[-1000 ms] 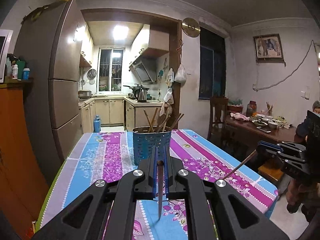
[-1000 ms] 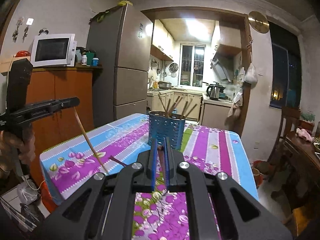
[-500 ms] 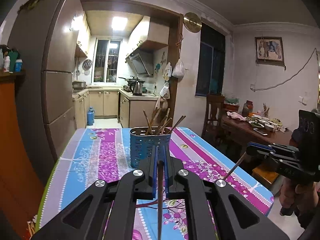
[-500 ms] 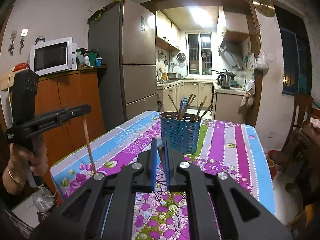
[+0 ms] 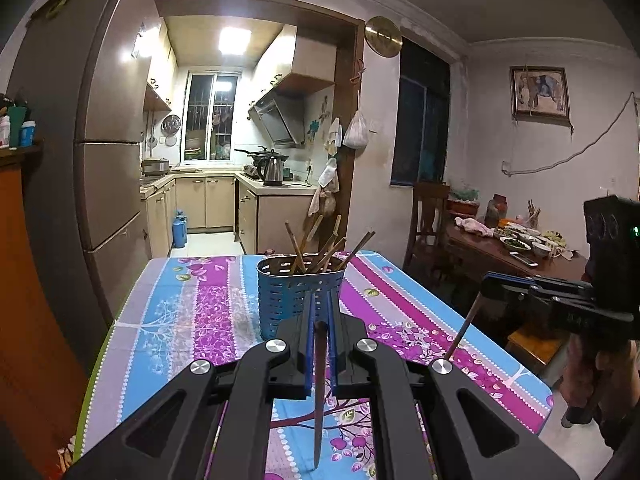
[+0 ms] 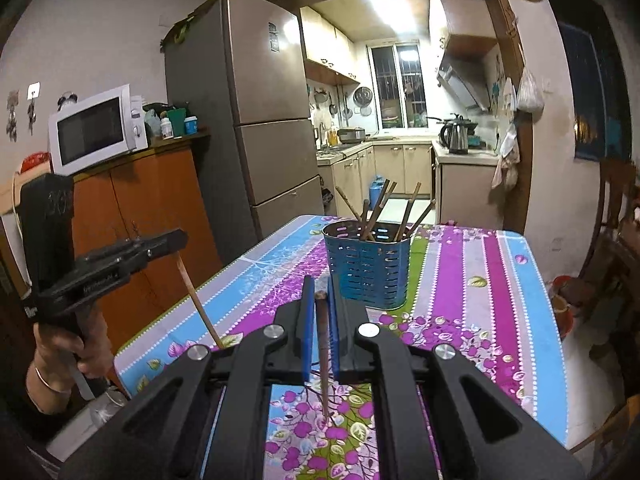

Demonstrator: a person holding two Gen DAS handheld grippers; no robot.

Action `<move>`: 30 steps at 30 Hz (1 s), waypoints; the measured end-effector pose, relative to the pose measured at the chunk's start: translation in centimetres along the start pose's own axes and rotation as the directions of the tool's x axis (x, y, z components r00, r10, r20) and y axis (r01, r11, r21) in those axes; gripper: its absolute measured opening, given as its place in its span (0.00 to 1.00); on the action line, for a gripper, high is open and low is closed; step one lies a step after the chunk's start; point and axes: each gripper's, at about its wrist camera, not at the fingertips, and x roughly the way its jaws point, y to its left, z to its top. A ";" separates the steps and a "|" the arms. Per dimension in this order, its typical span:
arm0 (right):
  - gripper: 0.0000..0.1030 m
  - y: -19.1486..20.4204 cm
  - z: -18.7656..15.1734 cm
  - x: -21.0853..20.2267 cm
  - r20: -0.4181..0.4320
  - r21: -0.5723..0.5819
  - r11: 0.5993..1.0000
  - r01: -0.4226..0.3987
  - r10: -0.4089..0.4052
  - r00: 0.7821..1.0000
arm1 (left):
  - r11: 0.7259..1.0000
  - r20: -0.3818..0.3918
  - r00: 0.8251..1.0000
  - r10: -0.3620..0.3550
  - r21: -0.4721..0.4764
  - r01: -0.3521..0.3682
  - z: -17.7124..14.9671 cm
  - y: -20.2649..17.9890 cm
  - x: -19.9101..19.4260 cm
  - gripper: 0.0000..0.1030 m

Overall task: Organize utensils
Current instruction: 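Lift both held chopsticks and carry them above the blue holder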

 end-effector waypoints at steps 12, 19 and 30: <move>0.05 -0.1 4.2 -0.1 0.055 -0.035 0.999 0.025 -0.023 0.998 | 1.000 0.034 0.999 0.009 0.023 -0.010 4.0 0.3 2.3 0.07; 0.05 -0.5 10.6 -0.8 0.151 -0.059 0.996 0.062 -0.052 0.987 | 0.998 0.082 0.996 0.044 0.032 -0.047 10.1 1.7 5.6 0.07; 0.05 -2.9 21.7 1.7 0.279 -0.057 0.986 0.154 -0.133 0.951 | 0.997 0.176 0.982 0.073 -0.012 -0.072 19.9 4.4 11.9 0.07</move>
